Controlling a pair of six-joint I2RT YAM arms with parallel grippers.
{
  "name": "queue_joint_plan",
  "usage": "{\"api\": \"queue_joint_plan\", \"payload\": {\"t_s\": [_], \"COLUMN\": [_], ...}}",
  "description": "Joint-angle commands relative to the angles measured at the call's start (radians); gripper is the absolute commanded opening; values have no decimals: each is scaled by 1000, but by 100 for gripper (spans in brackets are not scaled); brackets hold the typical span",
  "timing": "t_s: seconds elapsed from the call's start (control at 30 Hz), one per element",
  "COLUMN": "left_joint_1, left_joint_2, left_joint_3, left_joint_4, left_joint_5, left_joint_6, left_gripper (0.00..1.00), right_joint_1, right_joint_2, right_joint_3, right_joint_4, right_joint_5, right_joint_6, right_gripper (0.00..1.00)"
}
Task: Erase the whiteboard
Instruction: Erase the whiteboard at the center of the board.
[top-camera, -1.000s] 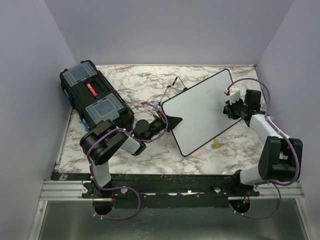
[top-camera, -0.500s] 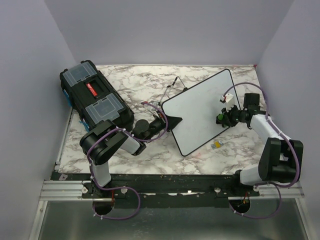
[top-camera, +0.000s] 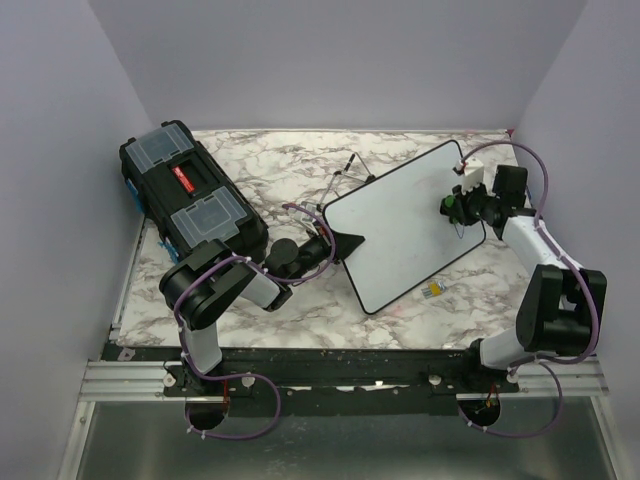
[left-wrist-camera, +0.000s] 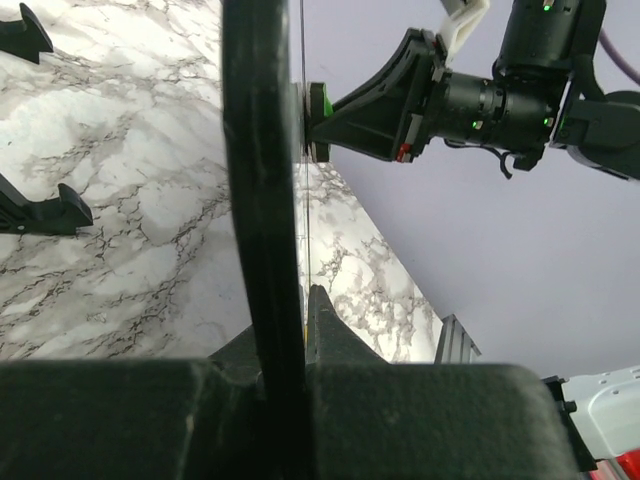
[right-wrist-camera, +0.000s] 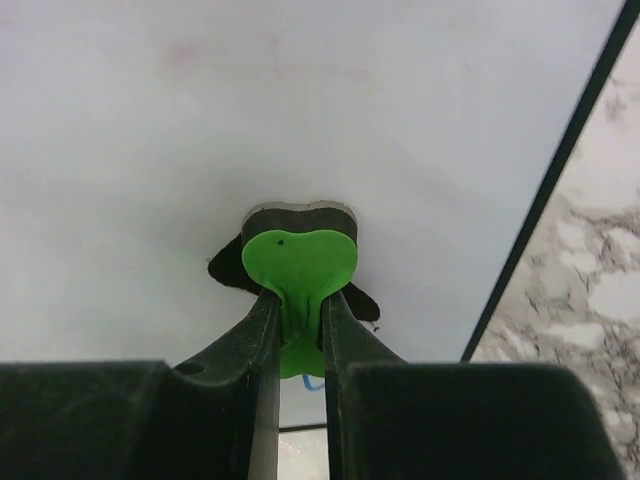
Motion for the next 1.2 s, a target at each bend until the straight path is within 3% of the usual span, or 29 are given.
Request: {"api": "queue_joint_plan", "payload": {"t_s": [0.0,0.37,0.6,0.87,1.0,1.17], "left_joint_1": [-8,-5,-5,-6,-5,-3], "left_joint_2": [-40,-41,-38,-45,-51,-53], "left_joint_3": [15,21,23,16,10,7], "left_joint_4": [195,195,195,194,194,195], "left_joint_5": [93,96,96,97,97,98], "left_joint_6": [-23,-33,-44,-43,-38,-36], "left_gripper": [0,0,0,0,0,0], "right_joint_1": [-47,-50,-33,-34,-35,-86], "right_joint_2": [8,-123,-129,-44,-1,-7], "right_joint_3": [-83,-228,-149,-43,-28,-70], "right_joint_4": [5,-277,-214,41,64,72], "right_joint_5": [108,-200,-283,-74,91,141], "right_joint_6": [-32,-319,-240,15,25,-10], "right_gripper": [1,1,1,1,1,1]}}
